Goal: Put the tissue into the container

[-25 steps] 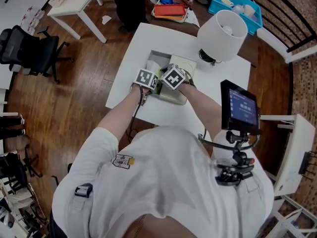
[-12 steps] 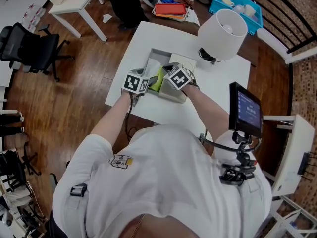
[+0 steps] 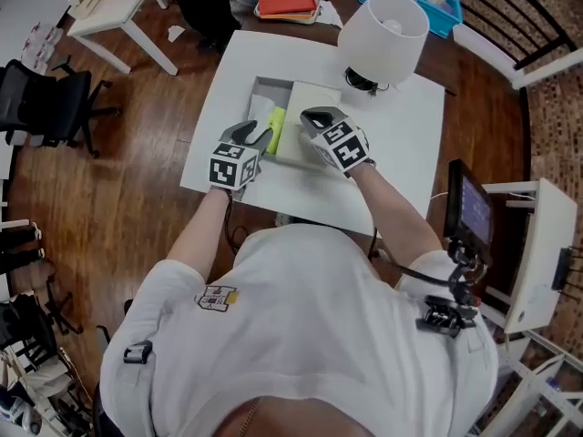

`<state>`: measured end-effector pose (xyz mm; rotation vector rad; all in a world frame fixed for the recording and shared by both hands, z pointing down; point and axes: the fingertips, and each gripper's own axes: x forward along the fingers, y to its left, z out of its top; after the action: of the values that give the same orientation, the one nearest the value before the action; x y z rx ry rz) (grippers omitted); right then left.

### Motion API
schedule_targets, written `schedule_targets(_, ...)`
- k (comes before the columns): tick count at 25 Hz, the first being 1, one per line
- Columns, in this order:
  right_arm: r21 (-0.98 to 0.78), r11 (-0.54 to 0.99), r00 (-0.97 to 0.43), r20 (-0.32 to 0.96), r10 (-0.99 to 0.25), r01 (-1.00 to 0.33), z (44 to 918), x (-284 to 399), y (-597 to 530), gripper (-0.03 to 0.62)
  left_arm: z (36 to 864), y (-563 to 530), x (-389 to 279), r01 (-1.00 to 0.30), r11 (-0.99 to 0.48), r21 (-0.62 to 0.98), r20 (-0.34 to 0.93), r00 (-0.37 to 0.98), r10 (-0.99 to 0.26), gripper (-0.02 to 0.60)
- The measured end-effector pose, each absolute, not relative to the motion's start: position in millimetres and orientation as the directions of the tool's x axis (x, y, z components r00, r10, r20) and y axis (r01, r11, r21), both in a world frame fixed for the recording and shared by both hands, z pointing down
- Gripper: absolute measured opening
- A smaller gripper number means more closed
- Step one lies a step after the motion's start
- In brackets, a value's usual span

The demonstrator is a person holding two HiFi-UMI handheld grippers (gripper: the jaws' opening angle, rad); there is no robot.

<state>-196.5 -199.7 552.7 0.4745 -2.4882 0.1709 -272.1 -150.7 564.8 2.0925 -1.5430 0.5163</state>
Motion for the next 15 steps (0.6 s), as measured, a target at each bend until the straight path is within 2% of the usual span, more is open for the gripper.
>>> schedule_targets(3,-0.020,0.911,-0.758,0.563,-0.331,-0.412,546,-162,-182,0.000,558,-138,-244,-0.946,-0.285,0.152,0.534,0.321,-0.782,0.051)
schedule_targets(5,-0.031,0.899,-0.753,0.560,-0.346,-0.437,547,-140,-169,0.000,557,-129,-224,-0.936,-0.323,0.142,0.525,0.348,-0.777,0.000)
schedule_targets(15,-0.125,0.830,-0.690,0.630,-0.357,-0.544,603,-43,-95,0.000,613,-62,-128,-0.833,-0.524,0.179,0.609,0.512,-0.606,0.000)
